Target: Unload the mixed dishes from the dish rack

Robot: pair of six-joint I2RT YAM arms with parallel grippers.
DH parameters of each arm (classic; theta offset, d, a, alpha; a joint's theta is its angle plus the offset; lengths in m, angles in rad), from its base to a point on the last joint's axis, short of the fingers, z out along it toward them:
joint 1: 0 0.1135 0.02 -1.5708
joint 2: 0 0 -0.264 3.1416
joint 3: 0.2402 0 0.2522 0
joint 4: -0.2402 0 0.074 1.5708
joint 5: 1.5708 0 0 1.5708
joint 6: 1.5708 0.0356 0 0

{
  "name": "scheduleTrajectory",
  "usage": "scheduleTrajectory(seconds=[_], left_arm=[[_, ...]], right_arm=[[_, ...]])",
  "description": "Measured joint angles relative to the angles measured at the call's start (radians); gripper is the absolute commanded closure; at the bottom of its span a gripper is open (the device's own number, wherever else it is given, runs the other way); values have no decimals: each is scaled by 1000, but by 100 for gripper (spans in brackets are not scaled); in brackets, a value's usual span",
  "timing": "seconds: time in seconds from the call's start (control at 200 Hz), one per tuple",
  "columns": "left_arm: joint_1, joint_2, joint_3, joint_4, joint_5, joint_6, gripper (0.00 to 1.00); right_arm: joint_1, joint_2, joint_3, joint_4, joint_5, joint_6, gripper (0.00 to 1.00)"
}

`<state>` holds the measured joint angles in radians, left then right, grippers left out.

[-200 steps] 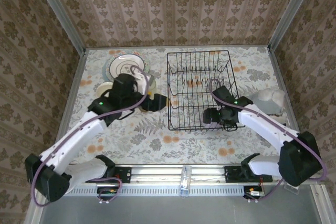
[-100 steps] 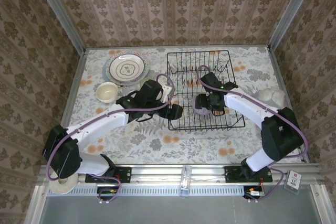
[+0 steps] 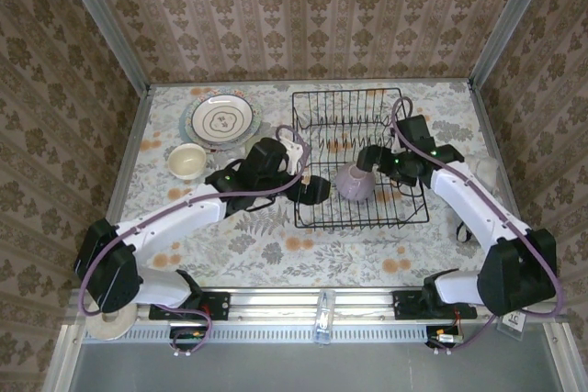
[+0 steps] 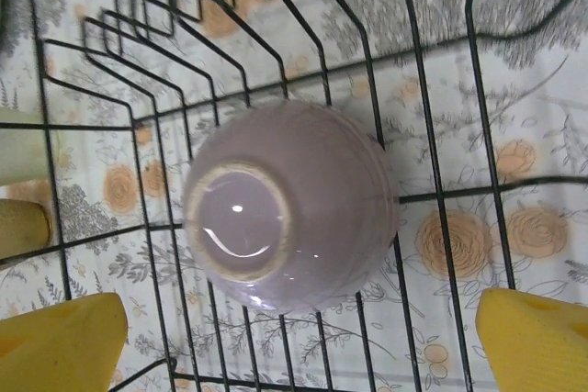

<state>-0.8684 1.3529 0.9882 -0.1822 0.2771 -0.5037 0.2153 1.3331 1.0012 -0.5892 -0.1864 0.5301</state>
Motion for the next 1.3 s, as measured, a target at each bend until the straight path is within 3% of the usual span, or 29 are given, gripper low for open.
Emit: scheduleTrajectory(seconds=[0.185, 0.52, 0.735, 1.14, 1.3], left_arm=[[-15, 93, 37, 53, 20, -48, 4], [-17, 203, 65, 57, 39, -107, 8], [-18, 233, 91, 63, 41, -124, 8], [-21, 349, 173, 41, 32, -148, 5], [-21, 383, 188, 39, 25, -159, 4]], right_arm=[[-12, 74, -55, 73, -106, 4, 5], [-60, 145, -127, 208, -185, 32, 15], [-74, 154, -145, 259, -231, 50, 24], [-129, 155, -218, 418, -338, 104, 51], [-145, 160, -233, 463, -365, 114, 55]])
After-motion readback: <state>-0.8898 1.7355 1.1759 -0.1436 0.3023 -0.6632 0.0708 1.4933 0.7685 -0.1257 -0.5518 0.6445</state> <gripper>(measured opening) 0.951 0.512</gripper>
